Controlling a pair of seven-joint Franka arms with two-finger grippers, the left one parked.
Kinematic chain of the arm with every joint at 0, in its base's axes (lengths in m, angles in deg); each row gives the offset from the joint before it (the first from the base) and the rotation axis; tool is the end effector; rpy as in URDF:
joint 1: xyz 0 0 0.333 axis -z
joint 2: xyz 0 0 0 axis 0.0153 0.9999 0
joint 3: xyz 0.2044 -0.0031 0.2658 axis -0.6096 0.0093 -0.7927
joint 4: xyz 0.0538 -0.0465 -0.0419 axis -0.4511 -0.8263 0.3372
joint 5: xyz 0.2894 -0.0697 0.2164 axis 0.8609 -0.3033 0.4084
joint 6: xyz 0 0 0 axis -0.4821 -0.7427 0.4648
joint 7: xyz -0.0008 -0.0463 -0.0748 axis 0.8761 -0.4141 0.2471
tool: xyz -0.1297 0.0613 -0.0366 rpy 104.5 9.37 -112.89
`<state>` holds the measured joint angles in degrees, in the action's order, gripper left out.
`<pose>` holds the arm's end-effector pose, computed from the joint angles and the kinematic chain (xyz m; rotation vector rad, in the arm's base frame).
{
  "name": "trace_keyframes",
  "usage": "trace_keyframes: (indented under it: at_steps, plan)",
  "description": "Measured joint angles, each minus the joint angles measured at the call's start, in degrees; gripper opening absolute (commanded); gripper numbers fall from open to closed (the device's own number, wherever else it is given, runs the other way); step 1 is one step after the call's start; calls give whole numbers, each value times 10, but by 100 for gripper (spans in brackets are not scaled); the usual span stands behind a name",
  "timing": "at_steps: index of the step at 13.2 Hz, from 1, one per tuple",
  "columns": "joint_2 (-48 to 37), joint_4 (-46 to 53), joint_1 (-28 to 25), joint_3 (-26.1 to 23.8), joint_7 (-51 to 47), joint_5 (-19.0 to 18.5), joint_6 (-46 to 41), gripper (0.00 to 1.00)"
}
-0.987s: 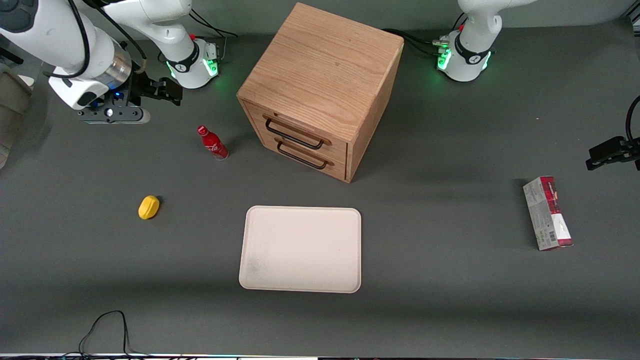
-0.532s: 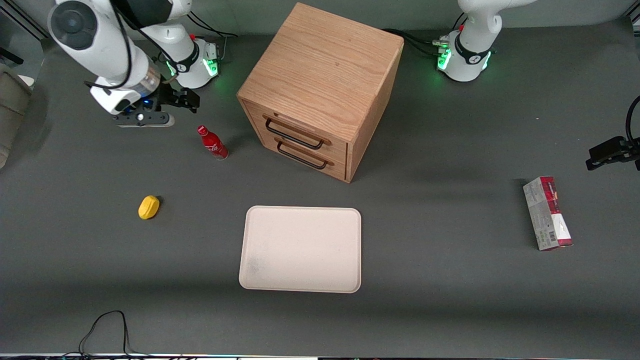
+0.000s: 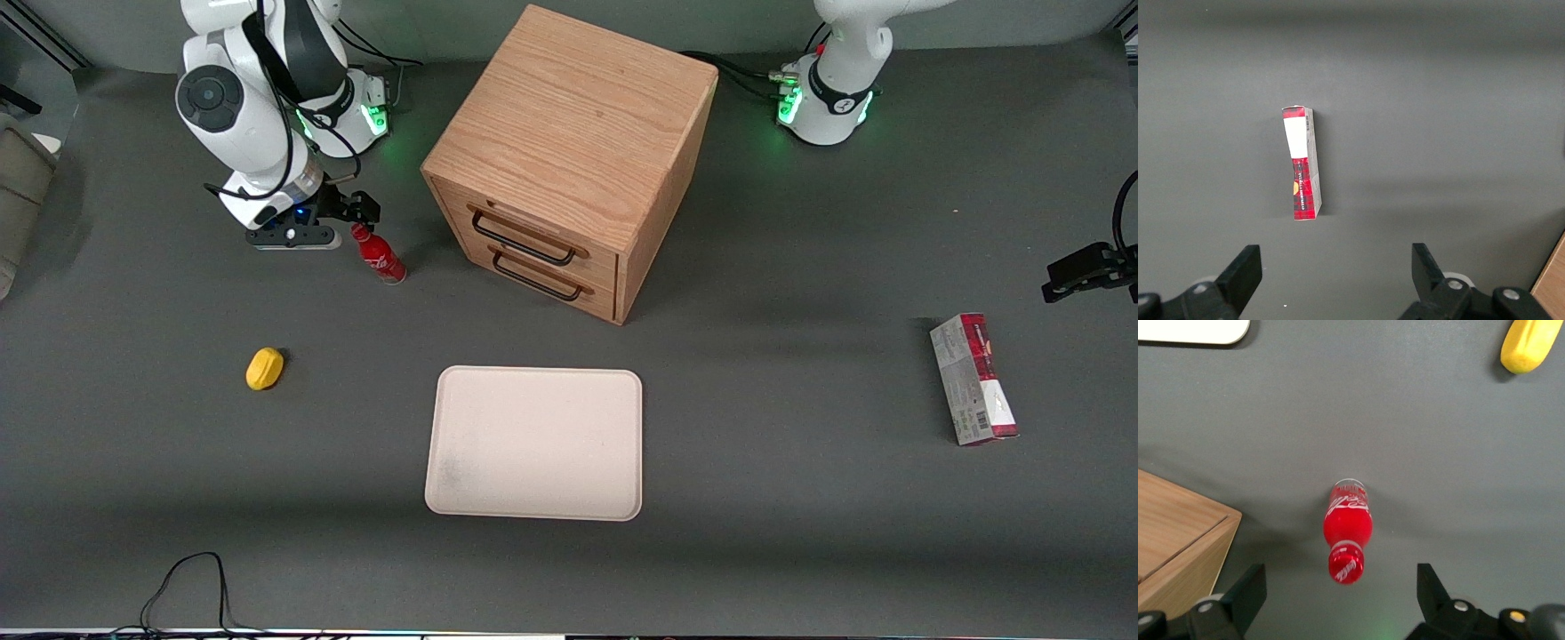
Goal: Place coke bottle on tray
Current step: 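Move the open right gripper down over the red Coca-Cola bottle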
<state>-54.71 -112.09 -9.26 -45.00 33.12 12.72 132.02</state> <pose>0.3655 0.1362 0.3715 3.0999 -0.0413 -0.1542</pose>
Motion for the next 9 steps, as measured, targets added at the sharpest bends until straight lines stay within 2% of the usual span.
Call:
trace_keyframes:
  at_steps: [9]
  plan:
    - [32, -53, -7, 0, 1, 0, 88, 100]
